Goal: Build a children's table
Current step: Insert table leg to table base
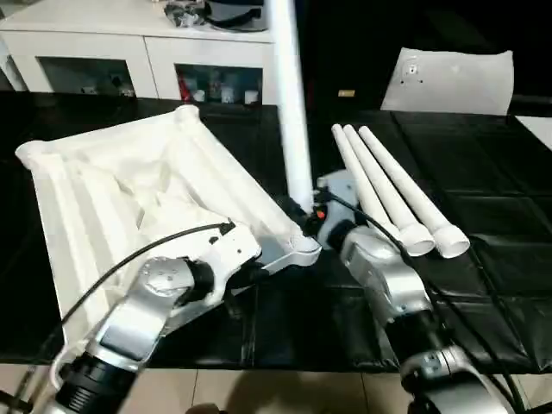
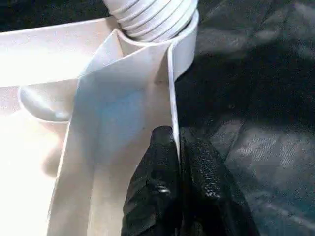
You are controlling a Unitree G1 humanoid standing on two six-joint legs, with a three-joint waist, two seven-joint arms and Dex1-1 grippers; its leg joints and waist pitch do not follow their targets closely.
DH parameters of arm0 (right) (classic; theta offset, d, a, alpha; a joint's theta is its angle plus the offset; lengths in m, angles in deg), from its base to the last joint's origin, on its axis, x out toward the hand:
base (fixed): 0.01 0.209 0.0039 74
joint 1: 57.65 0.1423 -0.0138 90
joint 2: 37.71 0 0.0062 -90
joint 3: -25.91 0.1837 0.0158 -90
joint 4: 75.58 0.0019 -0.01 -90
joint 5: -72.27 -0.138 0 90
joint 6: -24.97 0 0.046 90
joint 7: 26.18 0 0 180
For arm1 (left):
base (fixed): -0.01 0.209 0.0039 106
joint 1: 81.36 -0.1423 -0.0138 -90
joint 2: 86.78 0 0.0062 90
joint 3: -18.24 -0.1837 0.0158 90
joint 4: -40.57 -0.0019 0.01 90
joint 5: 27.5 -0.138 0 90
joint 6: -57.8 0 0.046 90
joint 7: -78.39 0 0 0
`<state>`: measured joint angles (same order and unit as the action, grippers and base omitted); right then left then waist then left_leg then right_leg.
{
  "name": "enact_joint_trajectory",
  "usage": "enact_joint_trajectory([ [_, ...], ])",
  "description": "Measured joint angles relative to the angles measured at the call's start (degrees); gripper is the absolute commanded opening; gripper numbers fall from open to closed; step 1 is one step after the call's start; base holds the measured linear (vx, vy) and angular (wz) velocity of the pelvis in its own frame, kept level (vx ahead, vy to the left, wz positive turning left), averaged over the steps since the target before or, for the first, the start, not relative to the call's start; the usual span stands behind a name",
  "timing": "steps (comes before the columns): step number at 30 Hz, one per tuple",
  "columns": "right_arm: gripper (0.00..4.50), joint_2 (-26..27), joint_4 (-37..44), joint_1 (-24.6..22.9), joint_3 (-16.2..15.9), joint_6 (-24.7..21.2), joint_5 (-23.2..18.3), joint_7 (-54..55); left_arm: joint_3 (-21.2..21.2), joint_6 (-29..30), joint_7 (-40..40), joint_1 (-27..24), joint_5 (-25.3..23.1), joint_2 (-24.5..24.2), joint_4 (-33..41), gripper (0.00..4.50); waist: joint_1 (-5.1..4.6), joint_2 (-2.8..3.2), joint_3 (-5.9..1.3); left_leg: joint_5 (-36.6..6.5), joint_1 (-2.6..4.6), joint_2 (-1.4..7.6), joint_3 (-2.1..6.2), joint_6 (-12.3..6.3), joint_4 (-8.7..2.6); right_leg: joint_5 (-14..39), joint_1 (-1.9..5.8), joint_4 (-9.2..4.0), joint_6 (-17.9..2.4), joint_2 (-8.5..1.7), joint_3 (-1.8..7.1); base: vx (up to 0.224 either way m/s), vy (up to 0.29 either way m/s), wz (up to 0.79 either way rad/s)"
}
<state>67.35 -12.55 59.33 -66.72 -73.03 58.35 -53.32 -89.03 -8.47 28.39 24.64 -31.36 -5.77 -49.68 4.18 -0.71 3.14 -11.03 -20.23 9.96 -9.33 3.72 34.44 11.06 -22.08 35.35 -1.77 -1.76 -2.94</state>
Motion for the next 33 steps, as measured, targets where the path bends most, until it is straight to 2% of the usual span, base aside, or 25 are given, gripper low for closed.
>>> enact_joint_trajectory([
  [2, 1.88, -0.26, 1.71, -0.98, 0.62, -0.37, -1.65, -1.36, -0.11, -4.41, -1.81, 1.12, 0.42, -1.44, -2.82, 0.0, 0.17, 0.03, 0.02, 0.0, -0.12, 0.0, 0.0, 0.0, -0.01, -0.02, -0.07, -0.05, -0.01, 0.0, 0.0, 0.0, 0.0, 0.0],
  [6, 1.88, -1.36, 5.16, -2.23, 3.06, -0.72, -4.74, -3.1, 0.21, -9.14, -5.31, 2.91, 1.77, -3.31, -6.54, 0.0, 0.66, 0.03, 0.02, -0.02, -0.43, 0.02, -0.05, -0.05, -0.03, -0.15, -0.3, -0.11, -0.23, 0.0, 0.0, 0.0, 0.0, 0.0],
  [8, 1.88, -1.54, 7.61, -2.74, 5.28, -1.74, -7.41, -3.65, 0.42, -11.35, -7.05, 4.21, 2.06, -4.92, -8.57, 0.0, 0.76, 0.03, 0.02, -0.02, -0.85, 0.02, -0.08, -0.07, -0.03, -0.17, -0.74, -0.07, -0.25, 0.0, 0.01, 0.0, 0.0, 0.0],
  [13, 1.88, -1.55, 11.06, -2.74, 5.57, -3.08, -9.83, -5.6, 1.76, -15.41, -9.22, 6.06, 3.88, -5.37, -14.14, 0.0, 0.71, 0.06, 0.04, -0.01, -0.91, 0.07, -0.19, -0.07, -0.04, -0.18, -0.9, -0.04, -0.27, 0.0, 0.01, 0.0, 0.0, 0.0],
  [14, 1.88, -1.55, 11.35, -2.74, 5.41, -3.11, -10.06, -5.84, 1.94, -15.72, -9.35, 6.14, 4.26, -5.37, -14.74, 0.0, 0.73, 0.06, 0.04, -0.01, -0.9, 0.08, -0.19, -0.07, -0.04, -0.19, -0.9, -0.04, -0.28, 0.0, 0.01, 0.0, 0.0, 0.0],
  [15, 1.88, -1.57, 11.58, -2.74, 5.29, -3.2, -10.12, -5.85, 2.57, -15.28, -9.74, 6.14, 4.93, -5.12, -14.98, 0.44, 0.72, 0.07, 0.04, -0.01, -0.9, 0.09, -0.2, -0.06, -0.04, -0.19, -0.91, -0.03, -0.29, 0.0, 0.01, 0.0, 0.0, 0.0],
  [16, 1.88, -1.74, 12.0, -2.75, 4.98, -3.47, -10.1, -5.86, 3.79, -13.94, -10.45, 6.13, 6.55, -4.67, -15.04, 0.55, 0.72, 0.08, 0.07, -0.01, -0.94, 0.09, -0.24, -0.06, -0.04, -0.21, -0.95, -0.04, -0.31, 0.0, 0.02, 0.0, 0.0, 0.0],
  [18, 1.88, -2.18, 12.9, -2.74, 4.78, -4.39, -10.06, -5.88, 7.44, -12.92, -11.11, 6.96, 11.61, -3.1, -13.84, 0.55, 0.97, -0.05, 0.13, 0.0, -0.93, 0.12, -0.26, -0.06, -0.03, -0.21, -0.94, -0.02, -0.31, -0.01, 0.01, 0.0, 0.0, 0.0],
  [19, 1.88, -2.15, 13.45, -2.69, 4.56, -4.77, -10.07, -5.86, 9.5, -11.9, -11.34, 8.72, 14.39, -2.82, -12.56, 0.66, 1.11, -0.13, 0.13, 0.0, -0.93, 0.13, -0.27, -0.06, -0.03, -0.21, -0.93, -0.02, -0.31, -0.01, -0.01, 0.0, 0.0, 0.0],
  [22, 1.88, -2.08, 13.89, -2.68, 3.76, -5.32, -9.9, -5.85, 13.46, -10.18, -11.3, 13.4, 18.37, -2.21, -9.91, 0.92, 1.0, -0.11, 0.13, 0.0, -0.81, 0.12, -0.35, -0.06, -0.03, -0.21, -0.81, -0.02, -0.32, -0.03, 0.03, 0.0, 0.0, 0.0],
  [26, 1.88, -2.09, 14.82, -2.97, 2.31, -5.63, -8.8, -5.79, 14.74, -9.45, -6.21, 17.15, 19.02, 0.49, -12.18, 1.21, 0.84, -0.11, 0.12, 0.01, -0.8, 0.11, -0.37, -0.07, -0.02, -0.21, -0.82, -0.01, -0.3, -0.03, 0.06, 0.0, 0.0, 0.0],
  [30, 1.88, -2.21, 15.54, -3.23, 0.87, -5.94, -7.81, -5.81, 16.25, -7.64, 7.2, 25.59, 14.3, 4.93, -20.86, 1.36, 0.93, -0.4, 0.3, 0.1, -0.9, 0.14, -0.37, -0.18, -0.02, -0.23, -0.87, 0.0, -0.27, -0.03, 0.0, 0.0, 0.0, 0.0],
  [33, 1.88, -2.0, 15.66, -3.82, -0.76, -6.34, -7.31, -5.87, 17.42, -6.98, 12.58, 30.18, 14.04, 7.34, -22.35, 1.38, 0.96, -0.61, 0.4, 0.08, -0.93, 0.13, -0.37, -0.21, -0.02, -0.24, -0.85, -0.11, -0.27, -0.04, 0.01, 0.0, 0.0, 0.0],
])
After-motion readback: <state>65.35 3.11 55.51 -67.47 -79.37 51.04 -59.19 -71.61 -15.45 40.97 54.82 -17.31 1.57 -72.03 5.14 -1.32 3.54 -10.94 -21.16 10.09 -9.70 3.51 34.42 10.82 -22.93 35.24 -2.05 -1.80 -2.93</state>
